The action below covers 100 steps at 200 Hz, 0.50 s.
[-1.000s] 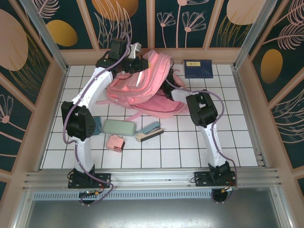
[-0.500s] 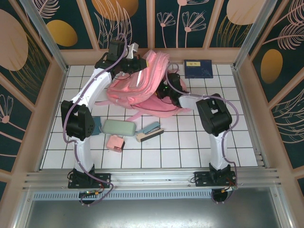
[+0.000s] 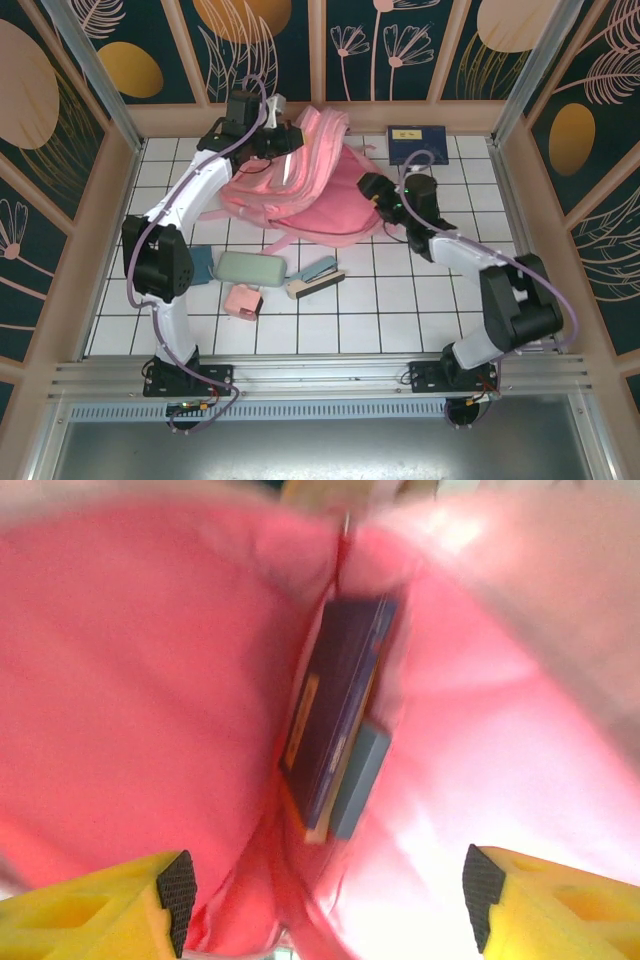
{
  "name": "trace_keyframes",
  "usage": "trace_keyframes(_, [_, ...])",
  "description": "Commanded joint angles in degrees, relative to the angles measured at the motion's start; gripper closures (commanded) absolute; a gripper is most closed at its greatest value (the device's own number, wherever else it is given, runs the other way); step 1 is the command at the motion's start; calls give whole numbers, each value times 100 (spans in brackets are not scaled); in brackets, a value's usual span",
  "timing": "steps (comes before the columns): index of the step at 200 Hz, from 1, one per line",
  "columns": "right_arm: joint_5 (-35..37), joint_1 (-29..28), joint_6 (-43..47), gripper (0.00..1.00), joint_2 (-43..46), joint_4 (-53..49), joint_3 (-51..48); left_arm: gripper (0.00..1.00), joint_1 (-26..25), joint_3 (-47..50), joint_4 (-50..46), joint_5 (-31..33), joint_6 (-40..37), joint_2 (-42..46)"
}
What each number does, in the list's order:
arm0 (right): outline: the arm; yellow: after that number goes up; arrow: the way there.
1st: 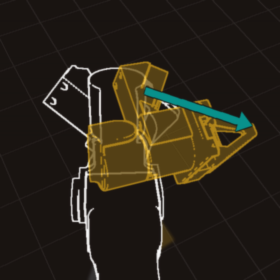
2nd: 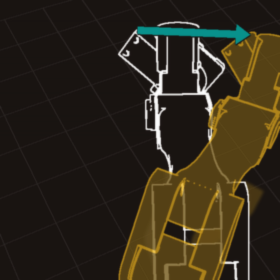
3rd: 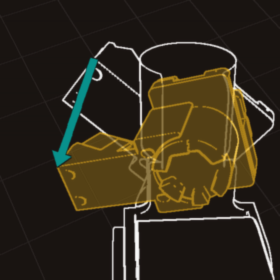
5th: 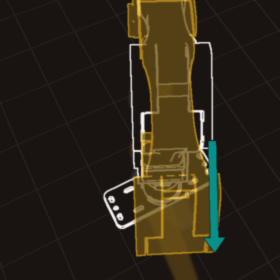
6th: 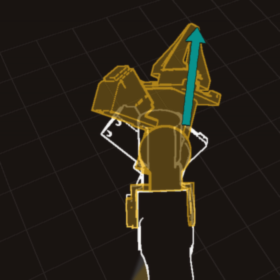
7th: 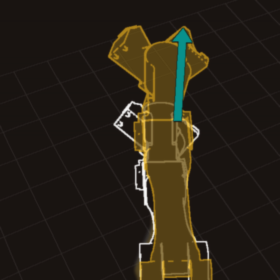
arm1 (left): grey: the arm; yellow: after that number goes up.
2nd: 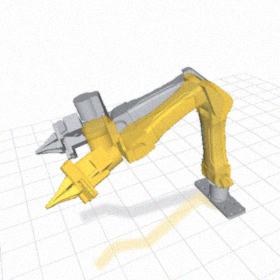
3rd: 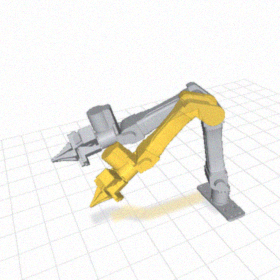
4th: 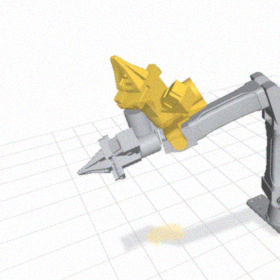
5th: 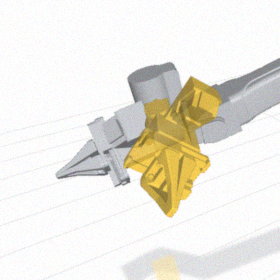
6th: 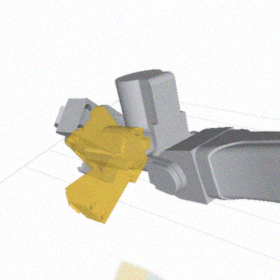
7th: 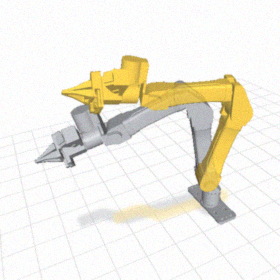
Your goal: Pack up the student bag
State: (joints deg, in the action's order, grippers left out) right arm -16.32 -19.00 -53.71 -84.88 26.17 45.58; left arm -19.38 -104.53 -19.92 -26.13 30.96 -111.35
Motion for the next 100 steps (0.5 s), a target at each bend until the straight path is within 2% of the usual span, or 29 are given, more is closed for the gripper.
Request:
trace_keyframes(1, [262, 606, 551, 29, 383, -465, -80, 100, 194, 205, 247, 1720, -672, 371])
trace_keyframes(21, [215, 1193, 727, 30, 302, -826, 167, 100, 195, 29, 121, 2808, -1133, 256])
trace_keyframes(39, [297, 1583, 894, 31, 22, -1210, 625, 100, 183, -290, -65, 3171, -1439, -27])
trace_keyframes(42, [302, 1637, 937, 31, -50, -1279, 718, 97, 176, -375, -116, 3146, -1475, -106])
trace_keyframes(55, [434, 1831, 1075, 31, -376, -1639, 1189, 69, 130, -878, -544, 2912, -1621, -508])
trace_keyframes(64, [480, 1971, 1101, 31, -593, -1753, 1425, 55, 12, -1177, -792, 2921, -1714, -723])
trace_keyframes(78, [444, 2200, 1039, 31, -896, -1656, 1639, 42, -187, -1337, -793, 2954, -1799, -826])
trace_keyframes(100, [286, 2472, 1117, 32, -1578, -1819, 2335, 27, -319, -1604, -621, 2740, -1672, -916])
